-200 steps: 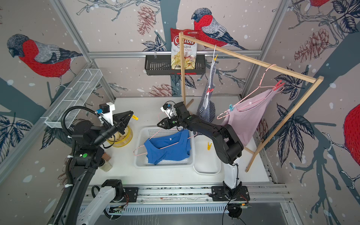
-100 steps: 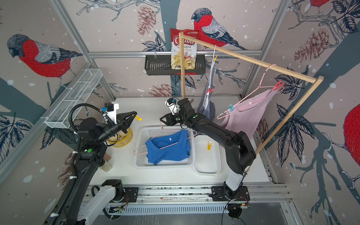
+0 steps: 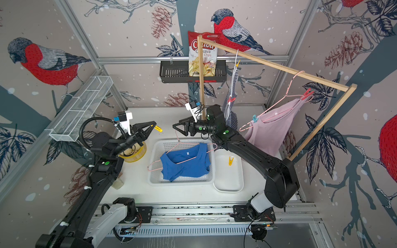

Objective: Remove the clothespins securing tank tops to the hanger
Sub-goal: Place the hanger in the basket, then place the clothespin in the storage box.

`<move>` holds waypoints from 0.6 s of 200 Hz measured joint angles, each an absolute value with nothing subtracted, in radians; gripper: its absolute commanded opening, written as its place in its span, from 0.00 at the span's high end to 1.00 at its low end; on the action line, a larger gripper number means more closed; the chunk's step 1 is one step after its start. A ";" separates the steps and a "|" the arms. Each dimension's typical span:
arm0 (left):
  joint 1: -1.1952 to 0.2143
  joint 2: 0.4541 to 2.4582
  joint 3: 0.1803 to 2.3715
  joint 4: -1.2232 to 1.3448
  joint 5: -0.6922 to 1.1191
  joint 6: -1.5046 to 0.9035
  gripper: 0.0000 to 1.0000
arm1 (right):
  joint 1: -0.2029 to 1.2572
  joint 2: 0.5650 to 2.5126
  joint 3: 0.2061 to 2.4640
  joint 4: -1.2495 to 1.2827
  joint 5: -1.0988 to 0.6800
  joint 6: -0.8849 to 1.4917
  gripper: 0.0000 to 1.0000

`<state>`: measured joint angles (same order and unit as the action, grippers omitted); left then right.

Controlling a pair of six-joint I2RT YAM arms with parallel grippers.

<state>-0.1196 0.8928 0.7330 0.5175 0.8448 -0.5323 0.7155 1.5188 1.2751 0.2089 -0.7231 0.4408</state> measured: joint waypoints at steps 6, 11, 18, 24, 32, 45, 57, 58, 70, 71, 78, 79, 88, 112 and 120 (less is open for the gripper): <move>-0.141 0.898 0.733 0.534 0.844 -0.543 1.00 | 0.717 1.518 1.276 0.216 -0.732 0.450 0.28; -0.156 0.902 0.734 0.544 0.841 -0.546 1.00 | 0.719 1.518 1.277 0.218 -0.738 0.451 0.28; -0.178 0.907 0.734 0.557 0.834 -0.551 1.00 | 0.720 1.518 1.277 0.225 -0.748 0.455 0.28; -0.191 0.911 0.734 0.566 0.830 -0.553 1.00 | 0.722 1.518 1.277 0.231 -0.759 0.464 0.28; -0.207 0.918 0.739 0.573 0.825 -0.553 1.00 | 0.724 1.515 1.277 0.233 -0.768 0.470 0.28; -0.228 0.934 0.752 0.580 0.820 -0.553 1.00 | 0.727 1.510 1.277 0.234 -0.783 0.470 0.28; -0.241 0.948 0.770 0.576 0.818 -0.549 1.00 | 0.730 1.503 1.277 0.233 -0.796 0.469 0.28; -0.241 0.949 0.771 0.575 0.818 -0.549 1.00 | 0.730 1.502 1.277 0.233 -0.797 0.468 0.28; -0.252 0.957 0.790 0.564 0.818 -0.540 1.00 | 0.732 1.490 1.275 0.230 -0.810 0.463 0.28; -0.253 0.958 0.792 0.562 0.818 -0.538 1.00 | 0.732 1.489 1.275 0.230 -0.811 0.462 0.28; -0.259 0.960 0.801 0.554 0.819 -0.524 1.00 | 0.733 1.480 1.272 0.230 -0.818 0.456 0.28; -0.260 0.960 0.802 0.553 0.819 -0.522 1.00 | 0.733 1.479 1.272 0.230 -0.819 0.455 0.28; -0.266 0.963 0.814 0.540 0.819 -0.512 1.00 | 0.736 1.468 1.268 0.231 -0.829 0.445 0.28; -0.279 0.985 0.849 0.506 0.831 -0.479 1.00 | 0.745 1.456 1.264 0.229 -0.852 0.418 0.29; -0.285 0.996 0.863 0.494 0.837 -0.466 1.00 | 0.748 1.455 1.264 0.227 -0.862 0.413 0.29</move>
<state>-0.2852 0.9962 0.8631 0.4938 0.8371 -0.4664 0.7483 1.4551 1.2644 0.2268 -0.8619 0.4133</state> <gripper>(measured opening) 0.081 0.710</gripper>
